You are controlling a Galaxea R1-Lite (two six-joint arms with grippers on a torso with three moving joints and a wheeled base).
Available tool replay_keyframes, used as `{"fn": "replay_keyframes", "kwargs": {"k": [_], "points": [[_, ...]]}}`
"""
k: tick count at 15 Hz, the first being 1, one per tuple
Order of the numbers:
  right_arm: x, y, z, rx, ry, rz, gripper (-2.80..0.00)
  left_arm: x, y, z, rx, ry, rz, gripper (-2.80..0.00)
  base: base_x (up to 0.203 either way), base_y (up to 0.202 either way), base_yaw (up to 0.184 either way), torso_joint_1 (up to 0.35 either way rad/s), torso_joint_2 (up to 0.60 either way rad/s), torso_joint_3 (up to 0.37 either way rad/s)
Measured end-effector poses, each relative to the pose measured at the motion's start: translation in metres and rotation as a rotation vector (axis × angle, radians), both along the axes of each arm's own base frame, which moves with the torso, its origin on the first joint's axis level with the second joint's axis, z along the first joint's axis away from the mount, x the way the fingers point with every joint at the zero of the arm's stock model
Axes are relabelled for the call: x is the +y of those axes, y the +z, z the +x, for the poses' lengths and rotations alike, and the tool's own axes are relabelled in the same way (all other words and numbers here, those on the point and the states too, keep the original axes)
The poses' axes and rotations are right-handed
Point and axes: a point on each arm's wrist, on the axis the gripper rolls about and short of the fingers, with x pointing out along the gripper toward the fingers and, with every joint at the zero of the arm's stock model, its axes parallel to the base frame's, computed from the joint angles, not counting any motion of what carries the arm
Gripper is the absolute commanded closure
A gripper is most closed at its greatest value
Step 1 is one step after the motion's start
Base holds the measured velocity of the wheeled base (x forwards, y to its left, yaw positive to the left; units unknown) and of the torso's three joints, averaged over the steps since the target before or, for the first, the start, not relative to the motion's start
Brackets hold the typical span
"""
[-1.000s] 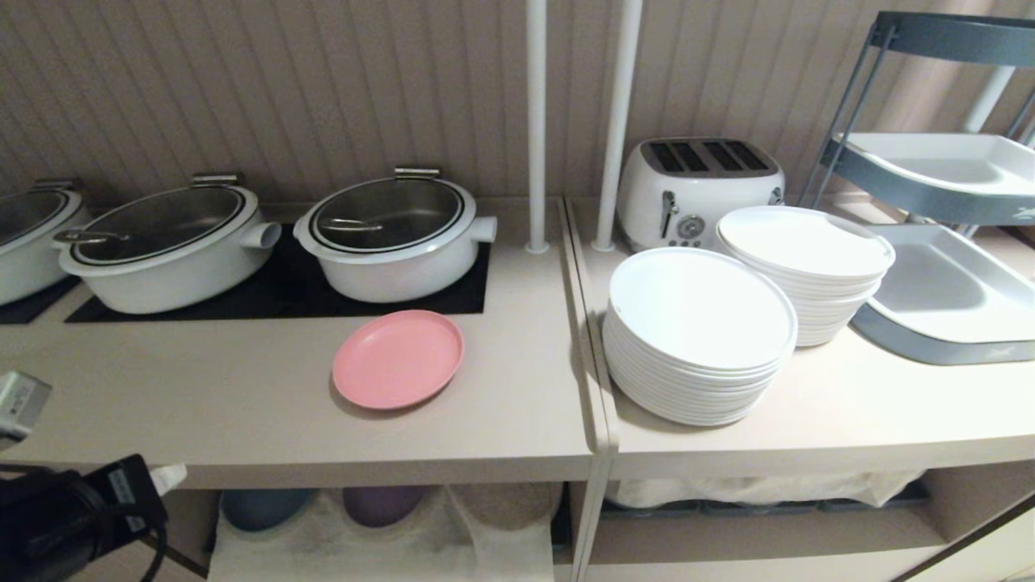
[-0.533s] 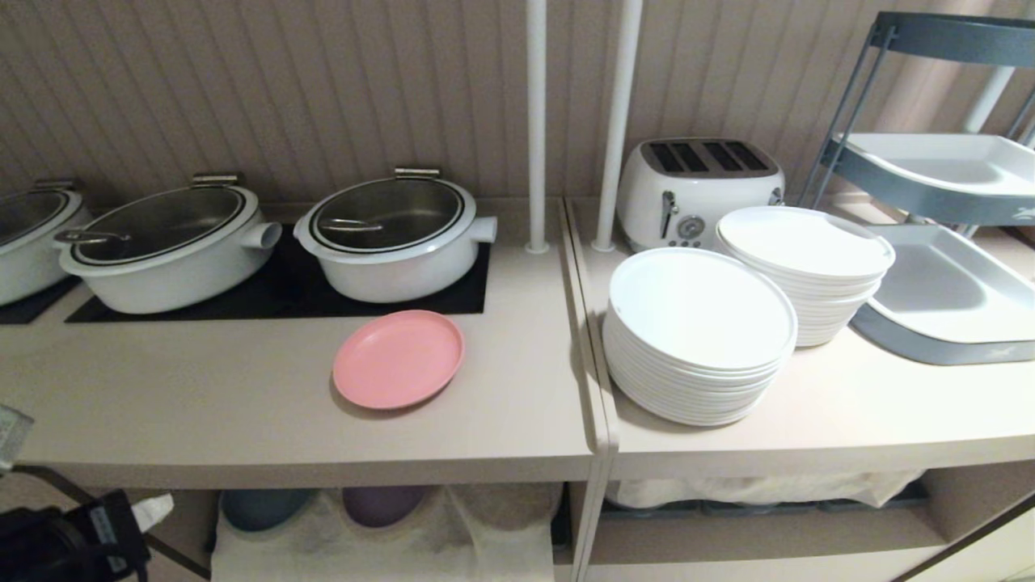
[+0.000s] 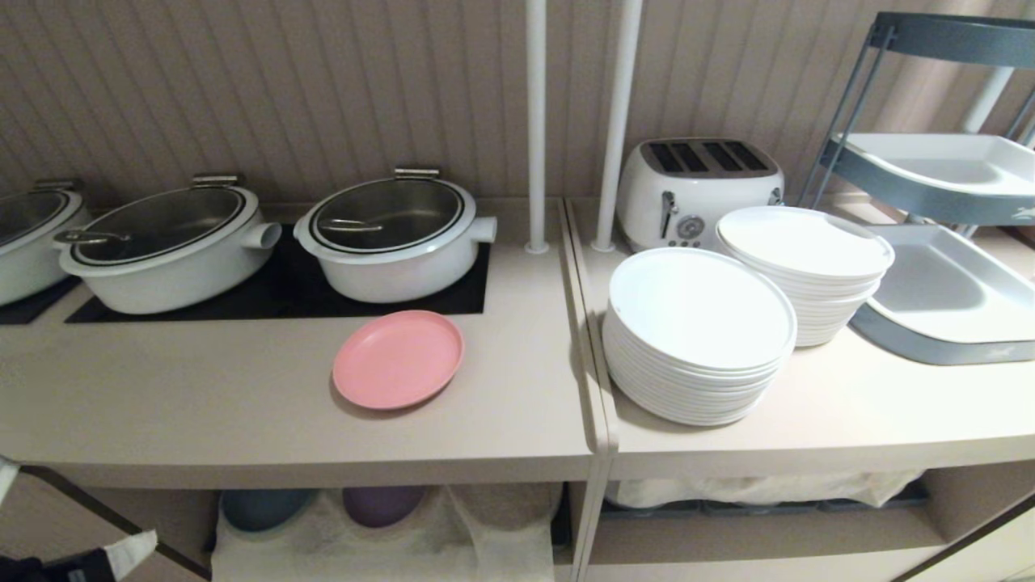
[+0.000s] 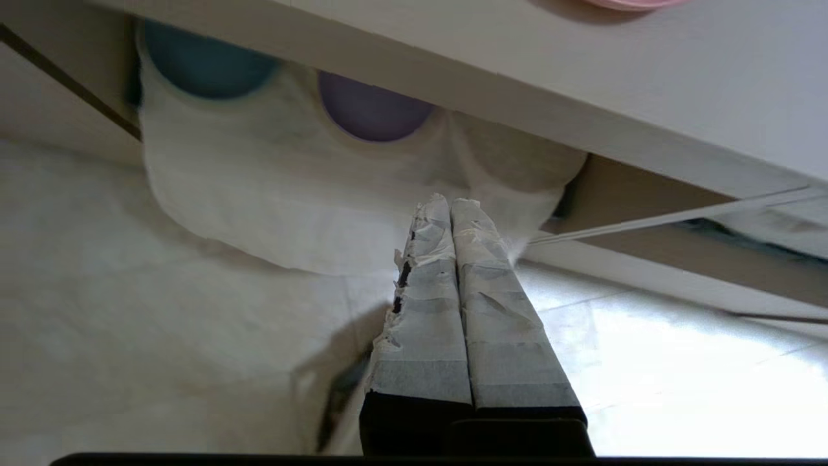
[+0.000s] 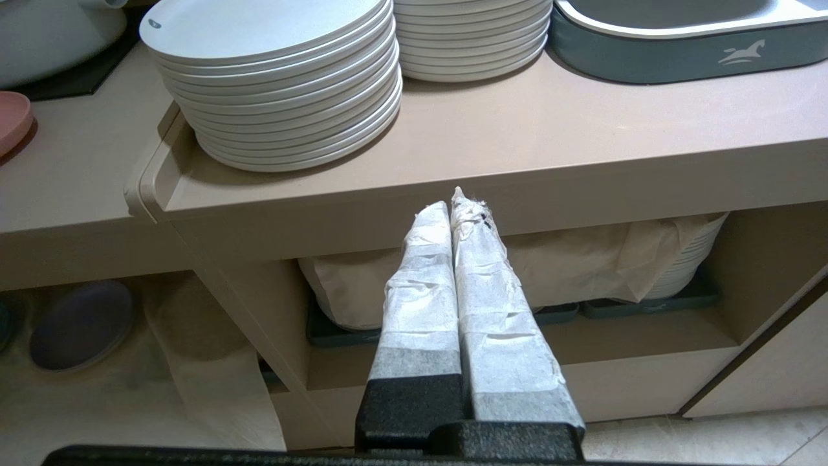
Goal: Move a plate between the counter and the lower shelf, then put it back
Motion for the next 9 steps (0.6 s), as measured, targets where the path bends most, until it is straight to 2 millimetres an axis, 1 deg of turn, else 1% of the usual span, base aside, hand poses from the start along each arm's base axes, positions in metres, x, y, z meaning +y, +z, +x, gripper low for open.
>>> {"fn": "replay_keyframes", "kwargs": {"k": [3, 9], "points": [[0.000, 0.000, 0.000, 0.000, 0.000, 0.000, 0.00, 0.003, -0.004, -0.013, -0.040, -0.006, 0.058, 0.00, 0.000, 0.000, 0.000, 0.000, 0.00, 0.000], [0.000, 0.000, 0.000, 0.000, 0.000, 0.000, 0.00, 0.003, -0.023, -0.048, -0.163, -0.002, 0.188, 0.00, 0.000, 0.000, 0.000, 0.000, 0.00, 0.000]]}}
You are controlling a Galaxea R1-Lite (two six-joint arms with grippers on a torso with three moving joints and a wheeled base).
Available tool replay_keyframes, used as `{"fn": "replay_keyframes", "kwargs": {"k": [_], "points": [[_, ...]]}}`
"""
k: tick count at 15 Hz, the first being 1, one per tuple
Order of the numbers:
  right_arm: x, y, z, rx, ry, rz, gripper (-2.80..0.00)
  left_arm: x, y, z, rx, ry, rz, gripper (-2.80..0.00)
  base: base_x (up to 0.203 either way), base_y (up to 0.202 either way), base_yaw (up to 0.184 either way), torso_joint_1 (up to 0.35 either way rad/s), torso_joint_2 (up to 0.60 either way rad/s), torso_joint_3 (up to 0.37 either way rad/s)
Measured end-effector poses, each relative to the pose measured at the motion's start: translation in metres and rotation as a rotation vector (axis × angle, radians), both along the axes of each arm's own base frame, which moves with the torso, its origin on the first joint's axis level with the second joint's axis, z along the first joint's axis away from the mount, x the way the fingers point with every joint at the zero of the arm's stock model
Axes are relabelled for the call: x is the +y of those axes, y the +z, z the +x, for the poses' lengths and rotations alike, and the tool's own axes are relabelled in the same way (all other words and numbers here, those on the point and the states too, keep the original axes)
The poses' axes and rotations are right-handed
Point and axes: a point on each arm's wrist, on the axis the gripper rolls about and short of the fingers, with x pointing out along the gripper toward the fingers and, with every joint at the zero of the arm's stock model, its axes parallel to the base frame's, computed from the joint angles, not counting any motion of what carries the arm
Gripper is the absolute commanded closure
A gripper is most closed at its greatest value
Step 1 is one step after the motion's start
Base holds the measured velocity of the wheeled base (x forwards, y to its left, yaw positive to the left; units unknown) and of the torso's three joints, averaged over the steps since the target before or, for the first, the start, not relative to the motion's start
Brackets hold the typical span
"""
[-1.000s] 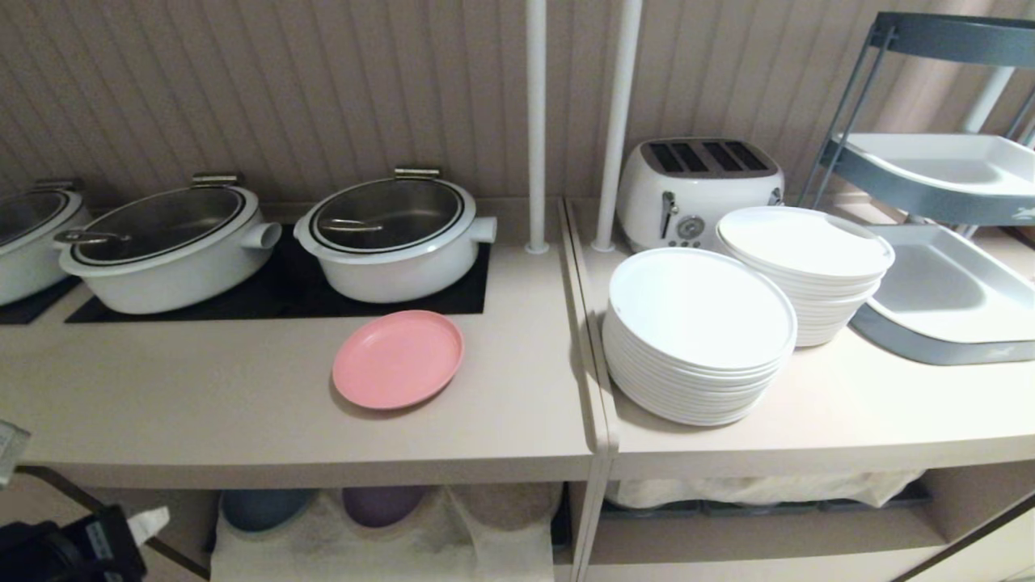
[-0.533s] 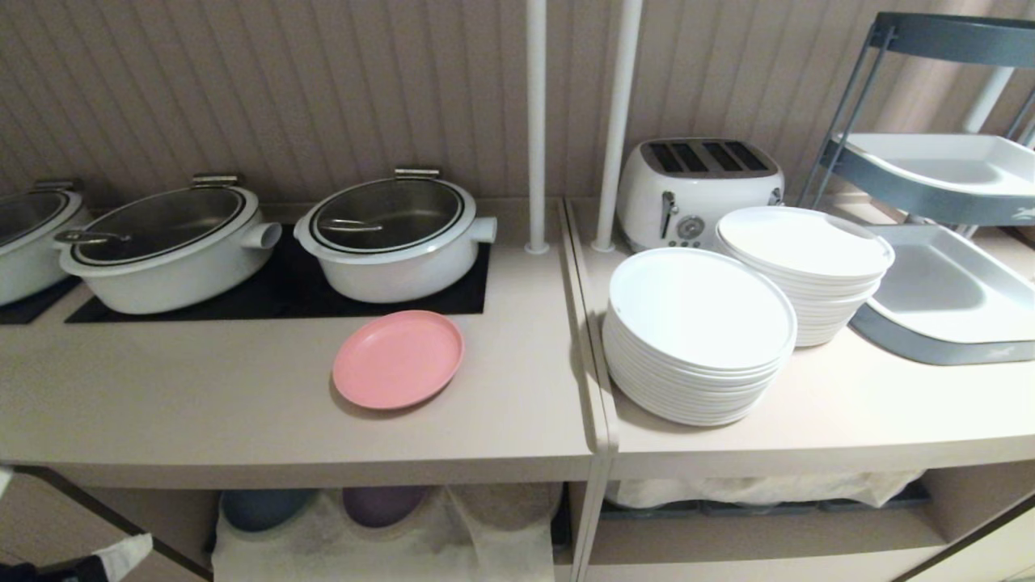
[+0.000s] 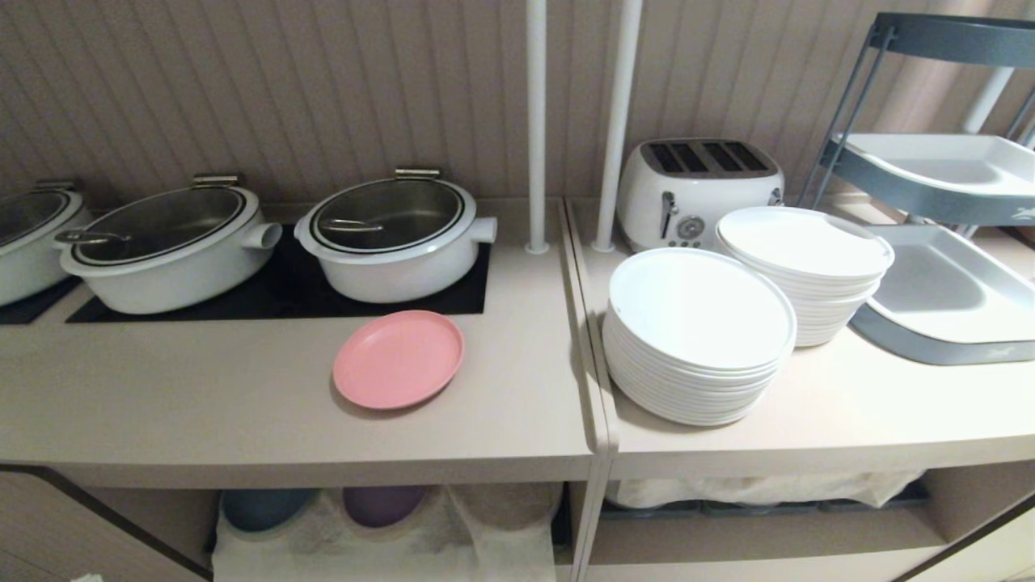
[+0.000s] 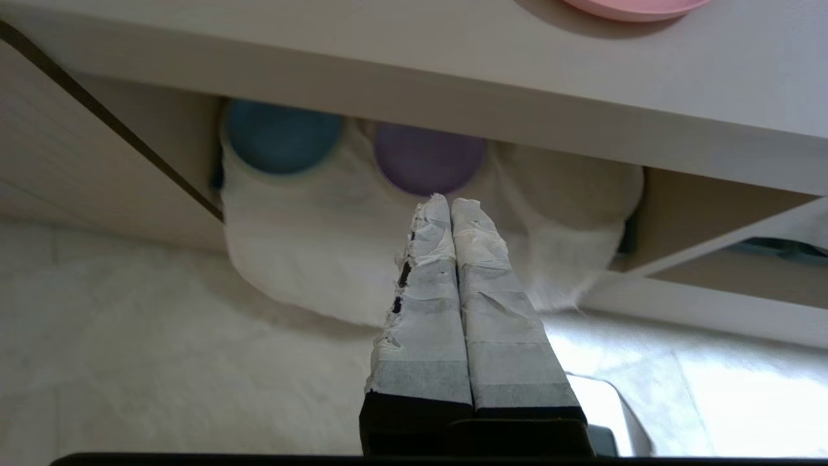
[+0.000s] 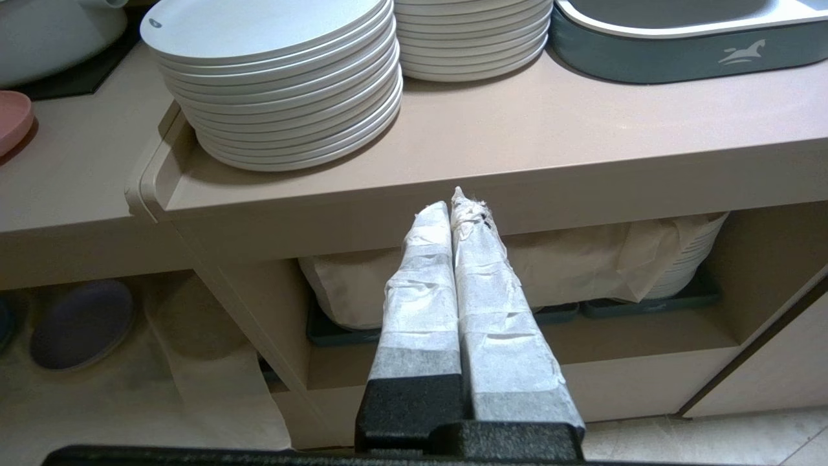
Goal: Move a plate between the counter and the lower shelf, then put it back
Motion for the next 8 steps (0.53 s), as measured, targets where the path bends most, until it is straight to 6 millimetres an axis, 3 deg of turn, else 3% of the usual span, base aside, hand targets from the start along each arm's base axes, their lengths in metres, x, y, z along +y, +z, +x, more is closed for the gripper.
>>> {"fn": "replay_keyframes", "kwargs": {"k": [8], "points": [[0.000, 0.000, 0.000, 0.000, 0.000, 0.000, 0.00, -0.003, -0.012, -0.027, -0.122, -0.037, 0.121, 0.00, 0.000, 0.000, 0.000, 0.000, 0.00, 0.000]]}}
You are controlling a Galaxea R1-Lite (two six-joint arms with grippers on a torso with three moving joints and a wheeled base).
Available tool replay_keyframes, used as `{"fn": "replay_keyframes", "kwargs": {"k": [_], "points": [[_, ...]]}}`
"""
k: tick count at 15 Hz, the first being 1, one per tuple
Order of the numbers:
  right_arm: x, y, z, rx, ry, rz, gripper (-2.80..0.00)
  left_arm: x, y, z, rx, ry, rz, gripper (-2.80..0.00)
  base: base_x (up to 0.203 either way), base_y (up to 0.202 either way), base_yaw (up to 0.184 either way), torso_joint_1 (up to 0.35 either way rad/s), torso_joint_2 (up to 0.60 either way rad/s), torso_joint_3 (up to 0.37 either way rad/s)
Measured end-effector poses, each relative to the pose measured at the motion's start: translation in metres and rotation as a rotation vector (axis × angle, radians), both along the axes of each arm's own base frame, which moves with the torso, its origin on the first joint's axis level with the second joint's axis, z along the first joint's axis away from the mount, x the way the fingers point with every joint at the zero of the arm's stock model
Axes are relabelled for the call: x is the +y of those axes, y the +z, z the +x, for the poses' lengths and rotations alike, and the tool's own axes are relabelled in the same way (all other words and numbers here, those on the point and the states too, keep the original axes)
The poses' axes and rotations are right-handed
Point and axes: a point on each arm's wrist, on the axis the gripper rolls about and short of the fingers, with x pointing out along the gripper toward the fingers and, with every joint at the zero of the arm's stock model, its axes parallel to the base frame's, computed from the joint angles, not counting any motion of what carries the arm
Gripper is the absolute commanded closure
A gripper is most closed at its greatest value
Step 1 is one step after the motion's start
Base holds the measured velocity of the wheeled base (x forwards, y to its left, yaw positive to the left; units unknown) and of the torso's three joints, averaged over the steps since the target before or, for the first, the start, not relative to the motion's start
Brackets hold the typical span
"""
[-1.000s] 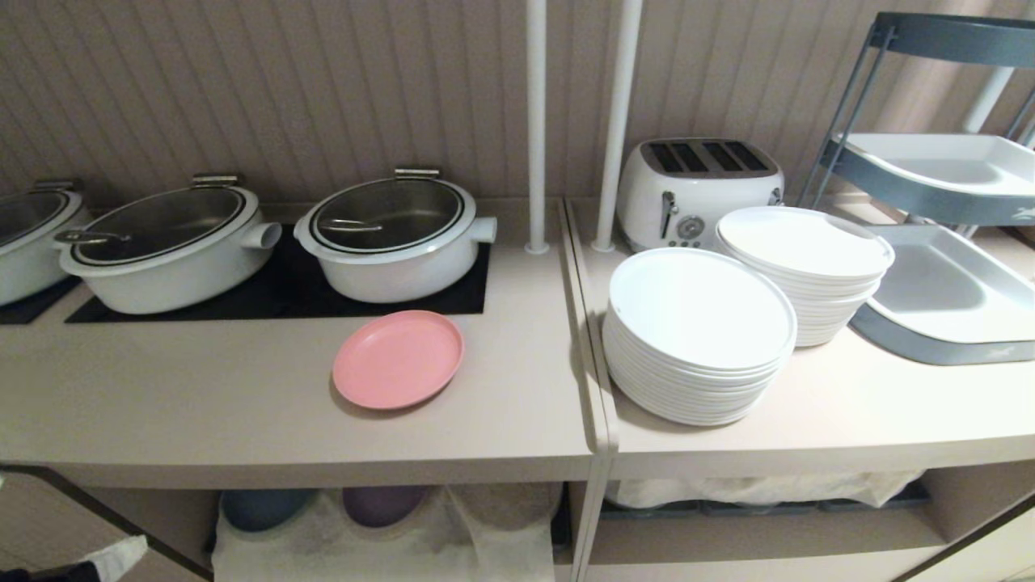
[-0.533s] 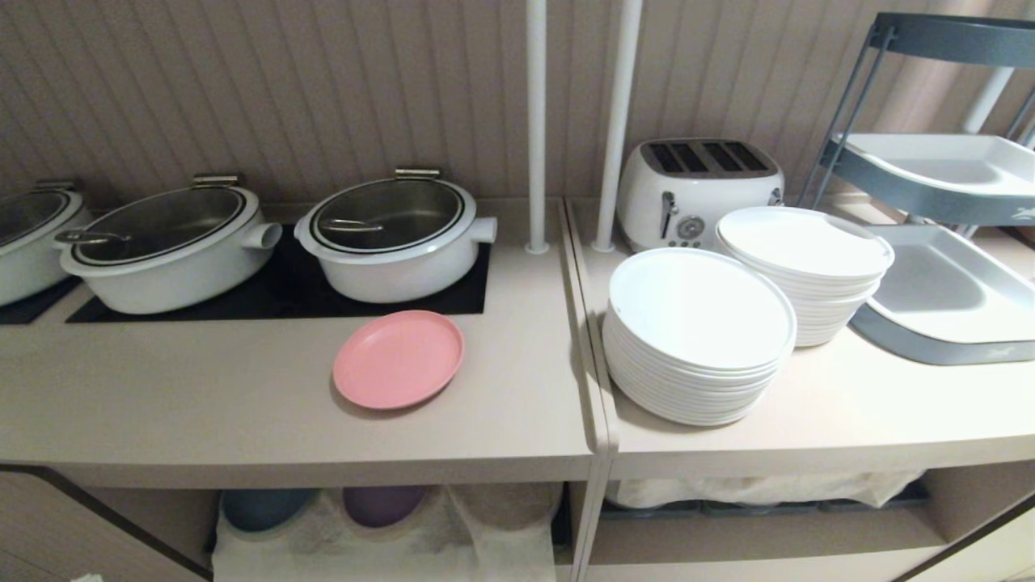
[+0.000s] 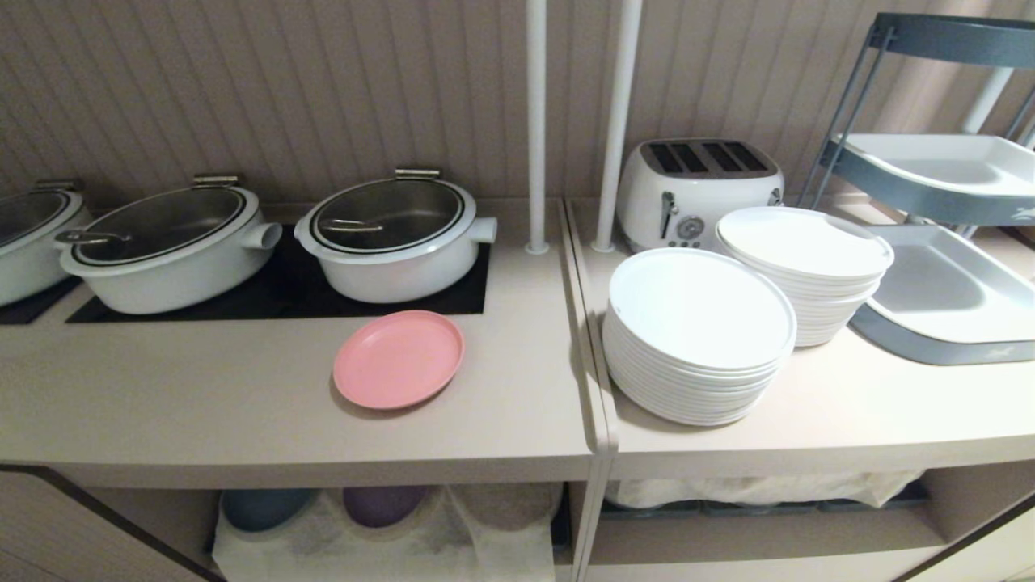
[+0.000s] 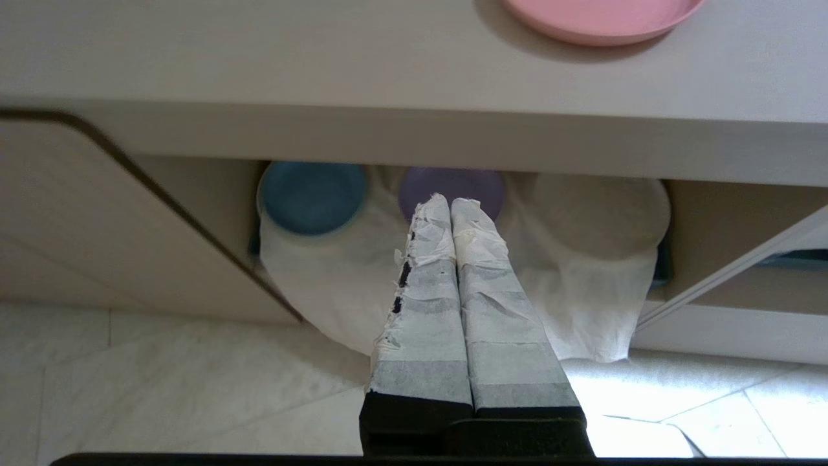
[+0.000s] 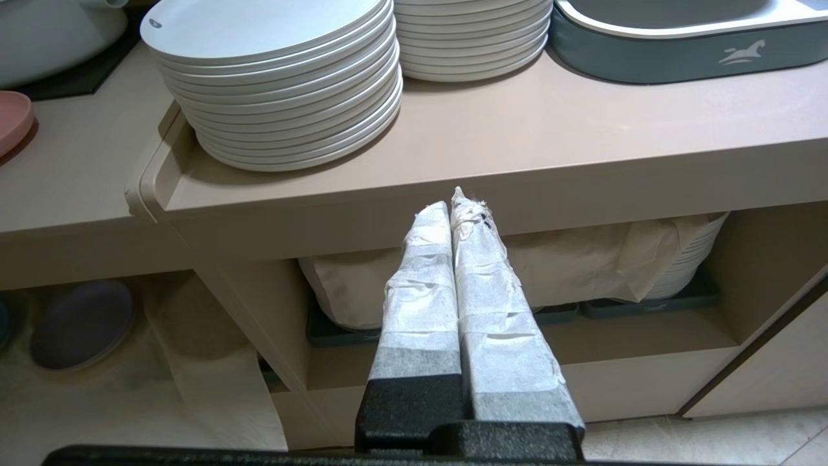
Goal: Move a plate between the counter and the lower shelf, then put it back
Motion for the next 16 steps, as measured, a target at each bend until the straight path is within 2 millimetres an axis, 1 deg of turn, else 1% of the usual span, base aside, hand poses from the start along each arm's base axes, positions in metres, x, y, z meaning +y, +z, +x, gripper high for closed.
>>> {"fn": "replay_keyframes", "kwargs": {"k": [4, 7, 10, 16], "points": [[0.000, 0.000, 0.000, 0.000, 0.000, 0.000, 0.00, 0.000, -0.003, -0.002, -0.021, -0.022, 0.038, 0.00, 0.000, 0.000, 0.000, 0.000, 0.00, 0.000], [0.000, 0.000, 0.000, 0.000, 0.000, 0.000, 0.00, 0.000, -0.008, 0.002, -0.097, -0.032, 0.058, 0.00, 0.000, 0.000, 0.000, 0.000, 0.00, 0.000], [0.000, 0.000, 0.000, 0.000, 0.000, 0.000, 0.00, -0.001, -0.013, 0.001, -0.072, -0.041, 0.051, 0.00, 0.000, 0.000, 0.000, 0.000, 0.00, 0.000], [0.000, 0.000, 0.000, 0.000, 0.000, 0.000, 0.00, -0.001, -0.015, 0.001, -0.057, -0.041, 0.049, 0.00, 0.000, 0.000, 0.000, 0.000, 0.00, 0.000]]}}
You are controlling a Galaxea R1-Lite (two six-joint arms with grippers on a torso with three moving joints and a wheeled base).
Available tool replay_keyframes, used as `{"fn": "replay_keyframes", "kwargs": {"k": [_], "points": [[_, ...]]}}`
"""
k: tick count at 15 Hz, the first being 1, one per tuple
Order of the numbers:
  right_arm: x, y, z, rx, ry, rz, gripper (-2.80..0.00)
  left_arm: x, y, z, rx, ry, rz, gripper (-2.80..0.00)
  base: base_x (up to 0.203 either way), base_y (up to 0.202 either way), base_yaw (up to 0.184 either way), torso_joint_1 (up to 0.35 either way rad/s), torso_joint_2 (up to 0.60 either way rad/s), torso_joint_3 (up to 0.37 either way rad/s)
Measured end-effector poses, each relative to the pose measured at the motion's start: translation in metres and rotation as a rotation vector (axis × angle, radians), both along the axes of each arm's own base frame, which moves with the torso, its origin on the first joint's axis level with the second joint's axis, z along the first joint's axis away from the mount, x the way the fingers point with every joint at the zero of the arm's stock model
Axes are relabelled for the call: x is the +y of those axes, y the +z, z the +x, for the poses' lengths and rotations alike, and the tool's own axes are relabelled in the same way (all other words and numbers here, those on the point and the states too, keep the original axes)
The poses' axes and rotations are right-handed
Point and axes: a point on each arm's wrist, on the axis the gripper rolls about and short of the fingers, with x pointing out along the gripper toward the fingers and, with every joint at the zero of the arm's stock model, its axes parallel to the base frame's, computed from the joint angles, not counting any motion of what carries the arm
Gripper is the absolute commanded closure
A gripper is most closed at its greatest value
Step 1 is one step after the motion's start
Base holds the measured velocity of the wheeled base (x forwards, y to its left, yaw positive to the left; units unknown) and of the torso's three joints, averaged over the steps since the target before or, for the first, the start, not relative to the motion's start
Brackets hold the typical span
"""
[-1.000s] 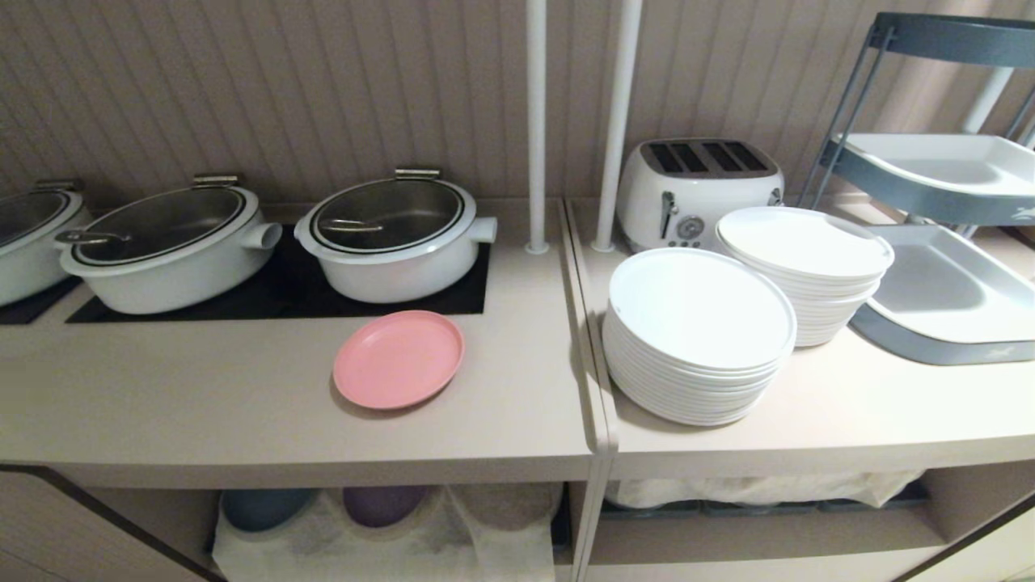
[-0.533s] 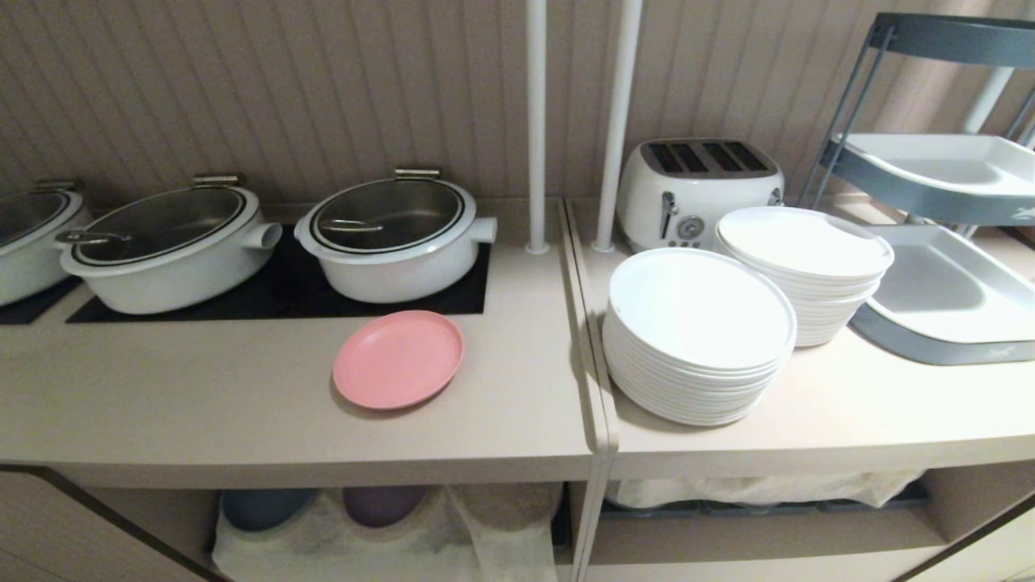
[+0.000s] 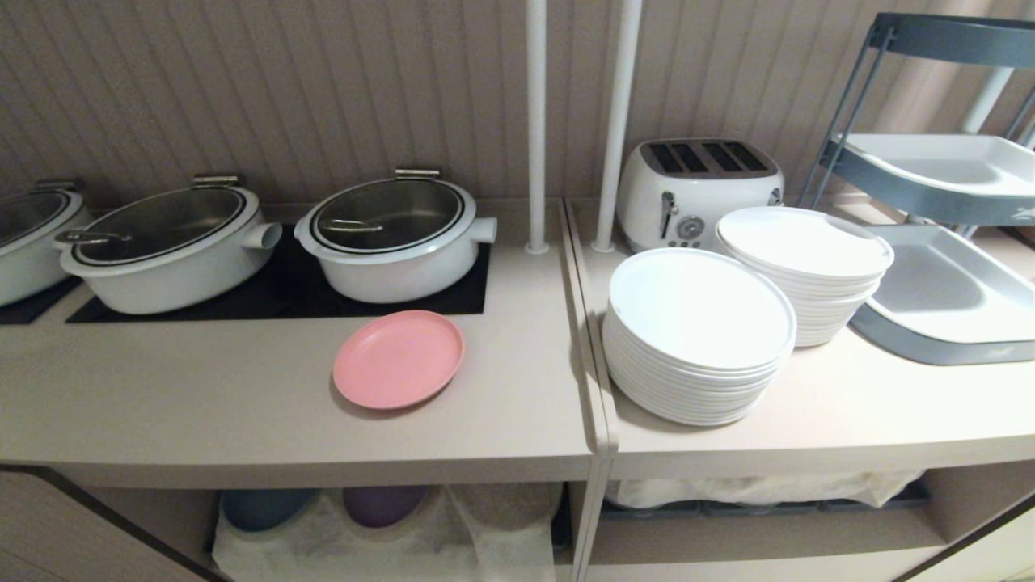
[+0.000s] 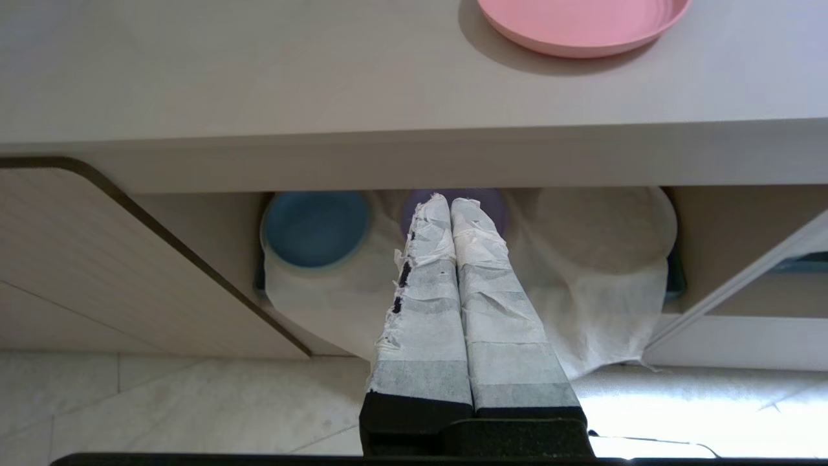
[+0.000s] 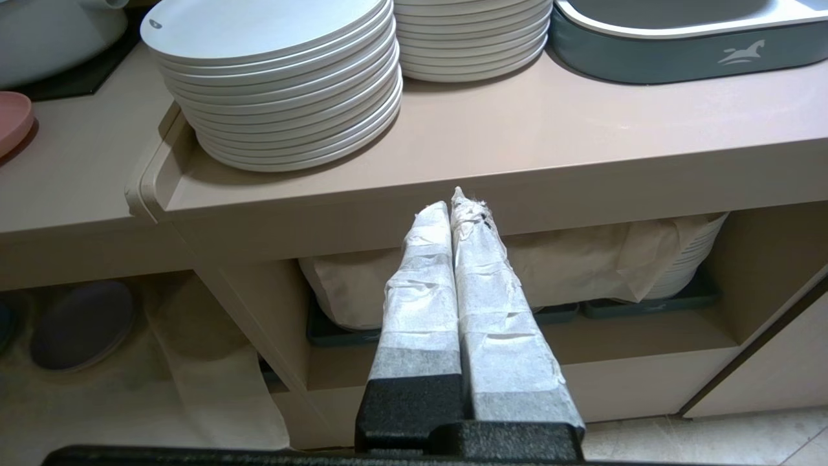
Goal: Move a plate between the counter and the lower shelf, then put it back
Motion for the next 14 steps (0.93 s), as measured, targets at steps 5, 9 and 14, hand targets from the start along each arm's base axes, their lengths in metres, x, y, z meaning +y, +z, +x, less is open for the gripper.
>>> {"fn": "replay_keyframes", "kwargs": {"k": [5, 9, 14], "points": [[0.0000, 0.0000, 0.0000, 0.000, 0.000, 0.000, 0.00, -0.0002, -0.0075, -0.0018, 0.075, 0.002, -0.010, 0.00, 0.000, 0.000, 0.000, 0.000, 0.00, 0.000], [0.0000, 0.0000, 0.0000, 0.000, 0.000, 0.001, 0.00, -0.0002, -0.0076, -0.0019, 0.076, -0.005, -0.003, 0.00, 0.000, 0.000, 0.000, 0.000, 0.00, 0.000], [0.0000, 0.0000, 0.0000, 0.000, 0.000, 0.001, 0.00, -0.0001, -0.0073, -0.0049, 0.050, -0.094, -0.030, 0.00, 0.000, 0.000, 0.000, 0.000, 0.00, 0.000]]}}
